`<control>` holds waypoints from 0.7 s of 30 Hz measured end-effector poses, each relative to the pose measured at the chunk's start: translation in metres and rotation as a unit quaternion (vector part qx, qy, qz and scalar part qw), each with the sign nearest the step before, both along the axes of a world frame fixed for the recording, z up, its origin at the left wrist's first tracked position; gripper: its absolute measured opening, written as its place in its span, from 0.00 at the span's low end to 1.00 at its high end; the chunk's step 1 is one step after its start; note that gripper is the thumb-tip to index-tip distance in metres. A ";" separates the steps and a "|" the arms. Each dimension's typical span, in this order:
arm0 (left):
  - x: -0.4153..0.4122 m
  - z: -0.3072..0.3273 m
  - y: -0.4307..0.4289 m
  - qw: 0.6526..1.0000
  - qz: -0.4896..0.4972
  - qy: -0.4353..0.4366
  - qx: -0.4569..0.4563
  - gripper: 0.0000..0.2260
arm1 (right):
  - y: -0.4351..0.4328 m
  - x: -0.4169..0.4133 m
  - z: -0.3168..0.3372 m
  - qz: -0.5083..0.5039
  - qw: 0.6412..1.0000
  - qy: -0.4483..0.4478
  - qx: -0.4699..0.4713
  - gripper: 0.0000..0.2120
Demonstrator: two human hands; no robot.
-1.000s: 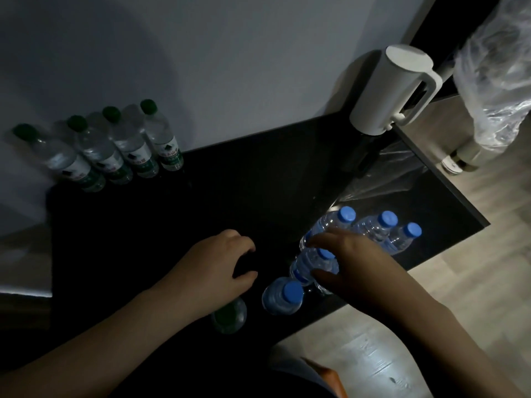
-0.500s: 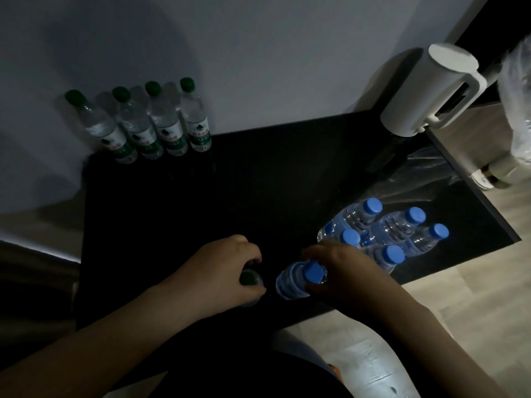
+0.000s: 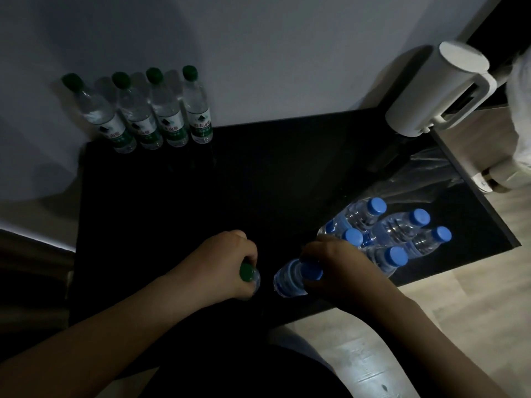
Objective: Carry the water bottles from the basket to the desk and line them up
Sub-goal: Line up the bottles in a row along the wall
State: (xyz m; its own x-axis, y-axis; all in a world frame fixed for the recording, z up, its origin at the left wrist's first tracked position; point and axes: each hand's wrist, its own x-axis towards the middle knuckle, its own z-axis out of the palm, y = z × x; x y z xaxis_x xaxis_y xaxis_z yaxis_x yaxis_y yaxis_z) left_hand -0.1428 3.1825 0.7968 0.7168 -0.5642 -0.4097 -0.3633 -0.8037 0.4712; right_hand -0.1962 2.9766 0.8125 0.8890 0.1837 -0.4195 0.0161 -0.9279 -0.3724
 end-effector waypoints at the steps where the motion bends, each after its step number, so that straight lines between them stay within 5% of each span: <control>1: 0.002 0.000 0.001 1.000 0.007 0.001 -0.003 0.11 | 0.000 0.002 0.000 0.002 1.000 -0.002 0.001 0.17; 21: 0.123 0.055 0.011 0.988 0.075 -0.090 -0.105 0.10 | -0.009 0.108 0.059 0.004 0.993 -0.120 -0.017 0.12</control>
